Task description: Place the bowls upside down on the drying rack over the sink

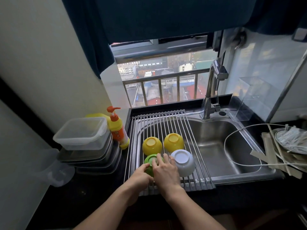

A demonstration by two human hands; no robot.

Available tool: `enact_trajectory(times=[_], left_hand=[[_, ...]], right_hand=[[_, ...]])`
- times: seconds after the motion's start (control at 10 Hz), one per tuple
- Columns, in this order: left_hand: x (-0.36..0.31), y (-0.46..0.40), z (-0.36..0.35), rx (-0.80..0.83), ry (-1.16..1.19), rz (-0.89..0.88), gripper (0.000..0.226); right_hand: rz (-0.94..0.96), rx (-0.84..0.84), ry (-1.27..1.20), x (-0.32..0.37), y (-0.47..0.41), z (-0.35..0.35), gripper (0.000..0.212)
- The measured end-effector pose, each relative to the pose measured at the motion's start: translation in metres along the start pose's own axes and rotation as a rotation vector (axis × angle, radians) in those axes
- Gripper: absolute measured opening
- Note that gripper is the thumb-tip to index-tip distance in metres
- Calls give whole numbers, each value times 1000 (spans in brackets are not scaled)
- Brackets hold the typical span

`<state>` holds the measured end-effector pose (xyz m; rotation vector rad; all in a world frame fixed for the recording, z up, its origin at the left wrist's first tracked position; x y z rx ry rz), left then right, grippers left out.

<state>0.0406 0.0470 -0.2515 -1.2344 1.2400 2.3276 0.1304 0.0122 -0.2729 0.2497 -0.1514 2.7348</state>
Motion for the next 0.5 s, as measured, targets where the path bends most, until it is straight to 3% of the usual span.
enact_trajectory(times=[0.3,0.4,0.5], left_hand=[[5,-12,0,18,-92,-50,79],[5,-13,2,19,-138,-44,80],[2,-12,4,-2,-154,-52,81]], right_hand=[[-21,124,-9,-1,0,0,68],[-24,121,-32,-1,6,8,67],[-92,-37,-183,-9,10,33,62]])
Point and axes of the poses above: each hand's wrist, its own y-axis away from the middle knuckle, its own z-axis out of the back of the hand, x = y × z, the point moved 5 cm from there along -y, towards the middle knuckle, and after that the axes turned 5 degrees about -y, right-handed, at the moved point
